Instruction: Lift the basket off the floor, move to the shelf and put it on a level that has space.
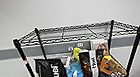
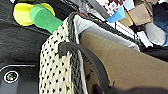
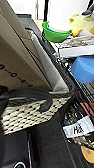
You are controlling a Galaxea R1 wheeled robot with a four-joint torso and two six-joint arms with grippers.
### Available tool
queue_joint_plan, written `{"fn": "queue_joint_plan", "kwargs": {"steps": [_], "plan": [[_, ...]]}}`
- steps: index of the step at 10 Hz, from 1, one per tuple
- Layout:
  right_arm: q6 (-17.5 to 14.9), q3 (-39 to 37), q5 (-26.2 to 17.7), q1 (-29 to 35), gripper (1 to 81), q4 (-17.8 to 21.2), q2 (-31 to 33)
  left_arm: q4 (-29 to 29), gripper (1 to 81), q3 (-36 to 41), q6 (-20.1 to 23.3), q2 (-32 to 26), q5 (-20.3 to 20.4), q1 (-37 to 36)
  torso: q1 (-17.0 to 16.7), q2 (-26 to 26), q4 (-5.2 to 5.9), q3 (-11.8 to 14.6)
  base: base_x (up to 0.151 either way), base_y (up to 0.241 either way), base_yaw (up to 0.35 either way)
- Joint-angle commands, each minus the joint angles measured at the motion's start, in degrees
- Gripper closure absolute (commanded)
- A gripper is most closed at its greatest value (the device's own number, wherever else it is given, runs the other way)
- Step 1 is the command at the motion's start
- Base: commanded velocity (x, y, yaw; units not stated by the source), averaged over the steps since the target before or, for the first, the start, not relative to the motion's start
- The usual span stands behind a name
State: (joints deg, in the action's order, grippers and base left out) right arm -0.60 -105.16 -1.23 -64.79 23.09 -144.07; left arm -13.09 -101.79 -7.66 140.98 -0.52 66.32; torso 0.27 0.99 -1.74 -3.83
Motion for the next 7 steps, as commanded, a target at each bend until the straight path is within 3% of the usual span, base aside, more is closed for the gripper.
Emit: {"fn": "queue_joint_plan", "kwargs": {"steps": [1, 4, 7], "plan": [[0.25, 4.44, -2.90, 5.77, 81.1, -0.33, 1.91, 0.17, 81.1, 2.38, -0.07, -1.13, -2.29, -5.27, -0.02, 0.00, 0.00, 0.00, 0.000, 0.000, 0.000], [0.33, 7.86, -2.38, 6.12, 81.1, -0.33, 3.49, 0.26, 81.1, 5.62, -0.08, -2.79, -2.20, -5.62, -0.06, 0.02, 0.00, 0.02, 0.000, 0.000, 0.000], [0.51, 15.52, 1.58, 7.17, 81.1, -0.33, 7.19, 0.17, 81.1, 16.01, -0.17, -8.26, 0.17, -7.91, -0.06, 0.02, 0.00, 0.02, 0.000, 0.000, 0.000]]}}
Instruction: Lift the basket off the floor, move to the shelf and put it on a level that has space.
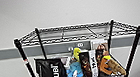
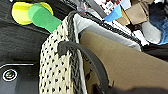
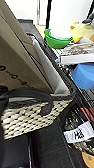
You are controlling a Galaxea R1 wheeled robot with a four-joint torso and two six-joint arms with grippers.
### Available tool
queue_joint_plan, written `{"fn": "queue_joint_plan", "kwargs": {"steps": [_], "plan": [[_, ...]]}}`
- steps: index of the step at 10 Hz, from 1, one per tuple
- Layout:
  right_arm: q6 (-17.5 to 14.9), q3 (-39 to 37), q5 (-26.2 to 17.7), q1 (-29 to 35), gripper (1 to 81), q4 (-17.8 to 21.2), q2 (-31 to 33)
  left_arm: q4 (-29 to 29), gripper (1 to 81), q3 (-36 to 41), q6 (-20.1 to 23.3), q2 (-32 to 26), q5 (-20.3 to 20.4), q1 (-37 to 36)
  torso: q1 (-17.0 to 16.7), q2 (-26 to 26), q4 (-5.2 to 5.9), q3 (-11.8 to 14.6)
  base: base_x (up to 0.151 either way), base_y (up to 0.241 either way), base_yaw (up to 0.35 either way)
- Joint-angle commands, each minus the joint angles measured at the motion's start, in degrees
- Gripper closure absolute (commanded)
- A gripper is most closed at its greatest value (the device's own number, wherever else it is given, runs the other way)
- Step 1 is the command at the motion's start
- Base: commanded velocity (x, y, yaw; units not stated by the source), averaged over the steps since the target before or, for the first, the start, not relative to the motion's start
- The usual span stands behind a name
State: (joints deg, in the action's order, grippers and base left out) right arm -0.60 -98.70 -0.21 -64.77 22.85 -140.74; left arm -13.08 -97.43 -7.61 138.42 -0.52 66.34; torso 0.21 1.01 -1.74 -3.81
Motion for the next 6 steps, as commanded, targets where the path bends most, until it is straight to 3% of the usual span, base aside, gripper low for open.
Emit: {"fn": "queue_joint_plan", "kwargs": {"steps": [1, 3, 6], "plan": [[0.51, 11.16, 0.74, 7.84, 81.1, 0.01, 5.43, 0.24, 81.1, 15.23, -0.22, -7.71, 0.26, -8.89, 0.00, 0.00, 0.00, 0.00, 0.000, 0.000, 0.000], [0.51, 14.84, 0.91, 8.90, 81.1, 0.00, 7.98, 0.16, 81.1, 19.45, -0.30, -10.61, 0.34, -10.22, 0.00, 0.00, 0.00, 0.00, 0.000, 0.000, 0.000], [0.51, 22.32, 4.60, 10.39, 81.1, 0.00, 13.35, 0.16, 81.1, 24.73, -0.30, -14.31, 0.35, -12.06, 0.00, 0.00, 0.00, 0.00, 0.000, 0.000, 0.000]]}}
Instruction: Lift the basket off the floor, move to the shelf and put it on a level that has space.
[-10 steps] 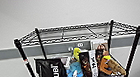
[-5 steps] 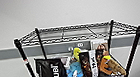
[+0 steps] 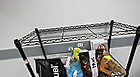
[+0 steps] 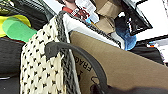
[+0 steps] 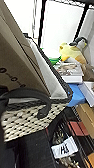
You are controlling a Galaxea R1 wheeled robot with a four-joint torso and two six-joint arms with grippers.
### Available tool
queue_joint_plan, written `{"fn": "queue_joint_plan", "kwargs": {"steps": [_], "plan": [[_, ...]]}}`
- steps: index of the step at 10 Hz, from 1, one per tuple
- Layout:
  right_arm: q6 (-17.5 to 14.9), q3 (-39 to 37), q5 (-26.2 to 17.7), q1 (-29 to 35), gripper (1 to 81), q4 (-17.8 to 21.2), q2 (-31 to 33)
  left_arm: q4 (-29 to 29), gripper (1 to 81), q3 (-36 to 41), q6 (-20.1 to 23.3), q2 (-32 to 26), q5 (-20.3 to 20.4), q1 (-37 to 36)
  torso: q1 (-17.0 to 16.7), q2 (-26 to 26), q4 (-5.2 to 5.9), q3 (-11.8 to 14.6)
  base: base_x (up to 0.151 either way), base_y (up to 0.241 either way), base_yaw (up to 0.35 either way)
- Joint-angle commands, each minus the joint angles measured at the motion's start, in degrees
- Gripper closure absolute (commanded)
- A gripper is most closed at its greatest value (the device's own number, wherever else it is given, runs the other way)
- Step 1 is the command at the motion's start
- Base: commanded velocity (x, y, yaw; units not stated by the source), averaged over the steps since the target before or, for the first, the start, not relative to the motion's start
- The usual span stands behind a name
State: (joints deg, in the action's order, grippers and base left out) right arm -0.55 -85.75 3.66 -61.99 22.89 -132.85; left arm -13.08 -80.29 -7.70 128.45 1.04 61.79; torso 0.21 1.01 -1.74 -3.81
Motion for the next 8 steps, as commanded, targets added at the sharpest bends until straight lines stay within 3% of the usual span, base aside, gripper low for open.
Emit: {"fn": "queue_joint_plan", "kwargs": {"steps": [1, 8], "plan": [[0.46, 11.29, 1.43, 7.97, 81.1, -0.05, 6.94, 0.16, 81.1, 9.85, -0.29, -5.90, 0.00, -7.96, 0.00, 0.00, 0.00, 0.00, 0.000, 0.000, 0.000], [1.16, 24.49, 3.11, 13.85, 81.1, 0.05, 15.47, 0.16, 81.1, 22.79, -0.47, -14.70, 1.69, -12.79, 0.00, 0.00, 0.00, 0.00, 0.000, 0.000, 0.000]]}}
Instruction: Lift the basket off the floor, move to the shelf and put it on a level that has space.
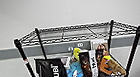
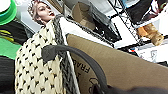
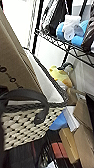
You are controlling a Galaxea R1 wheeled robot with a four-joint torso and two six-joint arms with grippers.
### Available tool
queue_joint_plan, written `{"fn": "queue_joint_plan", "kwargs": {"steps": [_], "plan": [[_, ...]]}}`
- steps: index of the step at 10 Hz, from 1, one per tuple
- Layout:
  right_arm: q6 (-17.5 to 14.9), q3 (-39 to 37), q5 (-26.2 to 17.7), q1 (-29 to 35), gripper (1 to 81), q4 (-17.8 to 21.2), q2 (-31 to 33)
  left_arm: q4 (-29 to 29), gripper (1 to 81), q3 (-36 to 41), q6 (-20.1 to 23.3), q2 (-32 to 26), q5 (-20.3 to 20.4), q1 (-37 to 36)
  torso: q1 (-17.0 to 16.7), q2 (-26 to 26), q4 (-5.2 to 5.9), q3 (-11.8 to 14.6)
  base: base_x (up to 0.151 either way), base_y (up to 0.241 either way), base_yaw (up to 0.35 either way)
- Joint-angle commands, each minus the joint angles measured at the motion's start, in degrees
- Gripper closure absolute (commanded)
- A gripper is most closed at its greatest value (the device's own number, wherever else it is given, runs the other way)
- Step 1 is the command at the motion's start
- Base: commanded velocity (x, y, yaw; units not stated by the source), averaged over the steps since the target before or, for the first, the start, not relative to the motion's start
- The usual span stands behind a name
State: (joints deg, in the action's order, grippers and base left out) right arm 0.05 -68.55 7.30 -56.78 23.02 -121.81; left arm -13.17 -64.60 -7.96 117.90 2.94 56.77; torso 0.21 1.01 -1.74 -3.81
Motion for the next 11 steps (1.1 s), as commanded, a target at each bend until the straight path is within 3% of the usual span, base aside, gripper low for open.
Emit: {"fn": "queue_joint_plan", "kwargs": {"steps": [1, 8, 11], "plan": [[0.57, 8.70, -0.53, 9.36, 81.1, 0.01, 5.41, 0.25, 81.1, 8.70, -0.30, -4.86, -0.13, -8.65, 0.00, 0.00, 0.00, 0.00, 0.000, 0.000, 0.000], [0.57, 21.08, -1.24, 16.03, 81.1, 0.71, 13.84, -0.28, 81.1, 19.85, -0.65, -10.30, -0.21, -14.70, 0.00, 0.00, 0.00, 0.00, 0.000, 0.000, 0.000], [0.74, 24.88, -1.77, 20.16, 81.1, 2.82, 16.13, -0.46, 81.1, 23.81, -0.74, -13.20, -0.30, -18.57, 0.00, 0.00, 0.00, 0.00, 0.000, 0.000, 0.000]]}}
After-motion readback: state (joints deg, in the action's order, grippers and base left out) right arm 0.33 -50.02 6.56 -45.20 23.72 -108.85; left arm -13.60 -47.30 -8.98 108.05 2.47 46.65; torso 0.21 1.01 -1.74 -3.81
